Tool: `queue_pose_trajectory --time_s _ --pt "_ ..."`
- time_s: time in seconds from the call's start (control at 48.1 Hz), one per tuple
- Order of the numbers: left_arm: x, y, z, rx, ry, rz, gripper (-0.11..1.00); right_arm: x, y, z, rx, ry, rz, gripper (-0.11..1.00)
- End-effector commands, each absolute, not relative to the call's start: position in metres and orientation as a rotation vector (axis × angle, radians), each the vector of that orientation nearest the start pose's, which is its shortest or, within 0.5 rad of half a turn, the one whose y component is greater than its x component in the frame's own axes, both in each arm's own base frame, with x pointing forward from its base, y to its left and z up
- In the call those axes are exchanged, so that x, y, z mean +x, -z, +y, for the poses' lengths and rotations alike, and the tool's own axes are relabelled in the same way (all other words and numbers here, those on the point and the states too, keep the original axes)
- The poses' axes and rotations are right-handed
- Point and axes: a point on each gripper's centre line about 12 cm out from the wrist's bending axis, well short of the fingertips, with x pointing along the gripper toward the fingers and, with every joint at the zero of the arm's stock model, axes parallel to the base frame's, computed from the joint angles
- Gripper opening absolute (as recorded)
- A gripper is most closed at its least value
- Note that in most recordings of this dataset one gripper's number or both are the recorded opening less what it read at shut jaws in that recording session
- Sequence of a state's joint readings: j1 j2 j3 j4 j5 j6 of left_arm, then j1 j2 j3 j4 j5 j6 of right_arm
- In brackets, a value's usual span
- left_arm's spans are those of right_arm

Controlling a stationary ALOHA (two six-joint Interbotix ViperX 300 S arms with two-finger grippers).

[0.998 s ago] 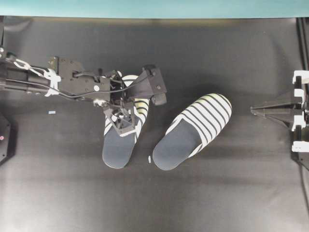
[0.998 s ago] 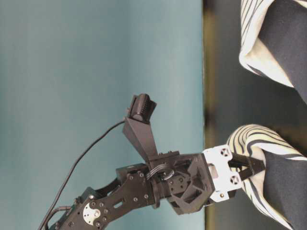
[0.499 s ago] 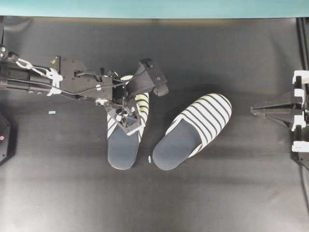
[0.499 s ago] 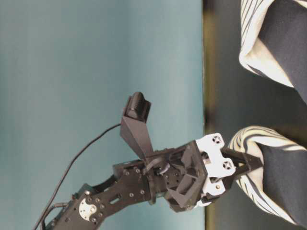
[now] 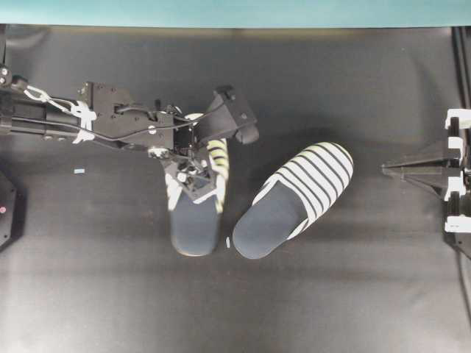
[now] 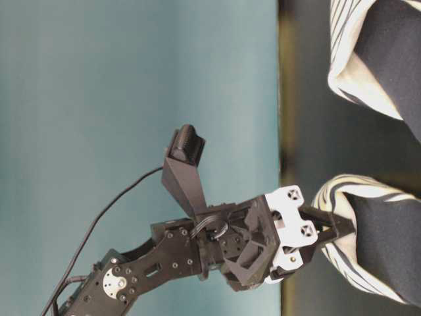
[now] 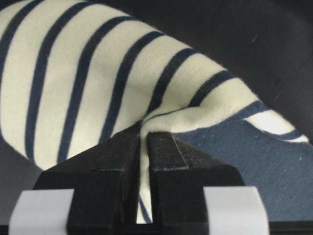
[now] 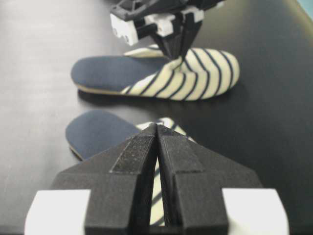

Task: Arrange the slippers with the left arm.
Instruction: 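Rotate the held left slipper to point straight forward, then release the left slipper and reach the left gripper to the right slipper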

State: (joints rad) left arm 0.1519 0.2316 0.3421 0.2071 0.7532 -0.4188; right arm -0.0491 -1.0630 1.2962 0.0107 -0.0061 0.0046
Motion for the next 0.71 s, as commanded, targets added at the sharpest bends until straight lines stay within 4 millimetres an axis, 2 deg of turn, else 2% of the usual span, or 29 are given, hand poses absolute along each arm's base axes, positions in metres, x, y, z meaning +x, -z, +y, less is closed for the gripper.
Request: queue_pose_trajectory --time_s 0.0,0.083,0.249,0.333,0.374,0.478,0.582,0.686 --pt "0.403 -0.139 0.074 -0.196 -0.389 1.257 0.05 0.175 -0.232 -0.008 0.031 0.047 0.211 0.00" --pt "0.405 -0.140 0.072 -0.190 -0.376 1.250 0.23 0.175 -0.232 -0.008 0.031 0.047 0.210 0.00" --pt "0.410 -0.147 0.069 -0.174 -0.352 1.217 0.72 0.175 -0.232 -0.007 0.033 0.045 0.210 0.00" --pt "0.413 -0.161 0.065 -0.152 -0.331 1.187 0.87 0.175 -0.232 -0.007 0.036 0.045 0.209 0.00" --pt "0.414 -0.174 0.065 -0.121 -0.310 1.166 0.90 0.175 -0.232 -0.007 0.036 0.045 0.211 0.00" --pt "0.420 -0.210 0.062 -0.035 -0.250 1.095 0.87 0.175 -0.232 -0.007 0.038 0.045 0.209 0.00" --pt "0.435 -0.247 0.053 0.097 -0.158 0.972 0.87 0.175 -0.232 -0.007 0.039 0.045 0.209 0.00" --pt "0.456 -0.255 0.043 0.290 -0.042 0.861 0.87 0.175 -0.233 -0.007 0.039 0.045 0.205 0.00"
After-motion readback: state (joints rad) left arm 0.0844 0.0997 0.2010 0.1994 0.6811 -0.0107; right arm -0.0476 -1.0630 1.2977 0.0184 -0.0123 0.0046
